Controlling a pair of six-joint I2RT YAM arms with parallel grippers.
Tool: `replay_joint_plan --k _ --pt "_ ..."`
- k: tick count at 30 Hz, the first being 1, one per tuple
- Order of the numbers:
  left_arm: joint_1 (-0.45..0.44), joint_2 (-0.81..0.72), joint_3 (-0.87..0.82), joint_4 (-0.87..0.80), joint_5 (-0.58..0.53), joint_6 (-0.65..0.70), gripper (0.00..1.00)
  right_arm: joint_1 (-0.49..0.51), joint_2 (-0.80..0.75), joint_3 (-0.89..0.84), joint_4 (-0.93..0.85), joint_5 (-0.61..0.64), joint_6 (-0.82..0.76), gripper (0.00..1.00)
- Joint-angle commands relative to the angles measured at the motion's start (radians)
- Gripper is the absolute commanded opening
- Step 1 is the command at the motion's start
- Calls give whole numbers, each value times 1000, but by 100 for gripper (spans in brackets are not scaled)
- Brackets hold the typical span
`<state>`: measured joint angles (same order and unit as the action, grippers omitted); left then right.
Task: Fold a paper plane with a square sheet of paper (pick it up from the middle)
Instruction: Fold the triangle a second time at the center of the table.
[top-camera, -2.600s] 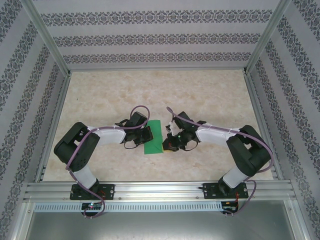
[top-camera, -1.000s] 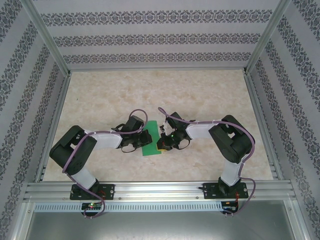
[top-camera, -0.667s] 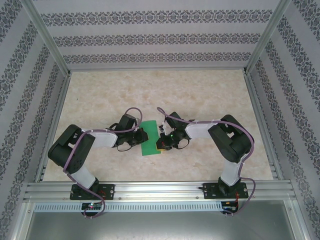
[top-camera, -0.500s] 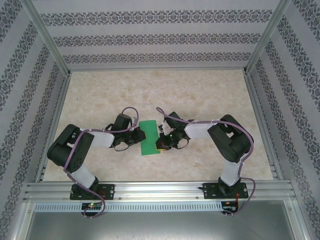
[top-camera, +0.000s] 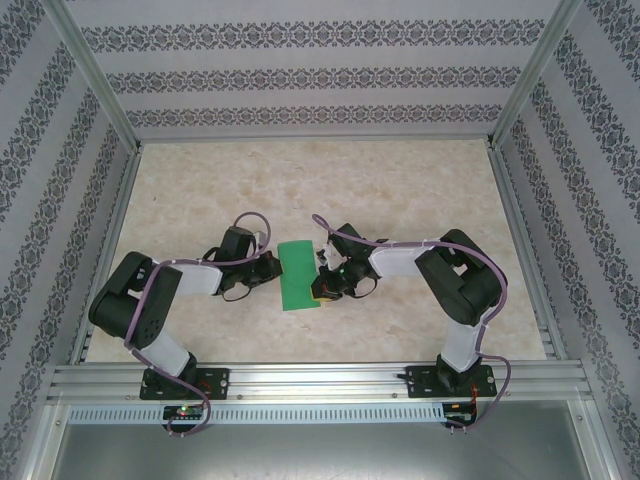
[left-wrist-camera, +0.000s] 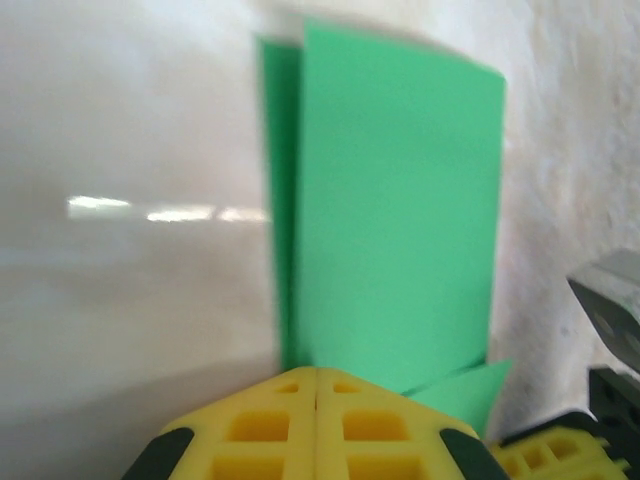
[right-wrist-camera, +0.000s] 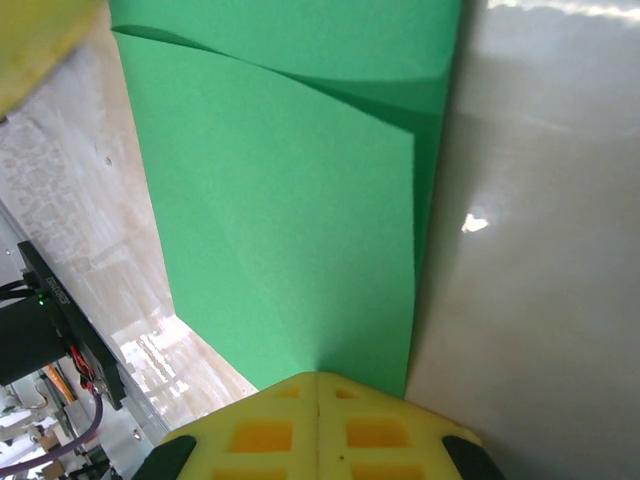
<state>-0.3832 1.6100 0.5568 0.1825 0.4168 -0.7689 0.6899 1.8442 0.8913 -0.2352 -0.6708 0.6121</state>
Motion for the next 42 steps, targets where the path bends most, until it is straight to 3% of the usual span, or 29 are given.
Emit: replay_joint_plan --k 1,8,13,24,30,42 --pt "46 -7 1 -106 -155 55 7 16 54 -44 -176 147 17 0" --pt "39 -162 -18 -91 -63 -4 10 17 41 -34 -178 149 15 0" --pt "-23 -253 26 -132 -4 -11 12 19 39 -39 -142 140 37 0" --pt "-164 10 94 6 81 -82 11 27 -46 -6 -84 69 60 0" --pt "-177 27 96 -40 9 -84 10 28 -137 30 -66 30 71 9" --pt "-177 33 73 -50 -8 -85 9 63 47 170 -75 39 90 5"
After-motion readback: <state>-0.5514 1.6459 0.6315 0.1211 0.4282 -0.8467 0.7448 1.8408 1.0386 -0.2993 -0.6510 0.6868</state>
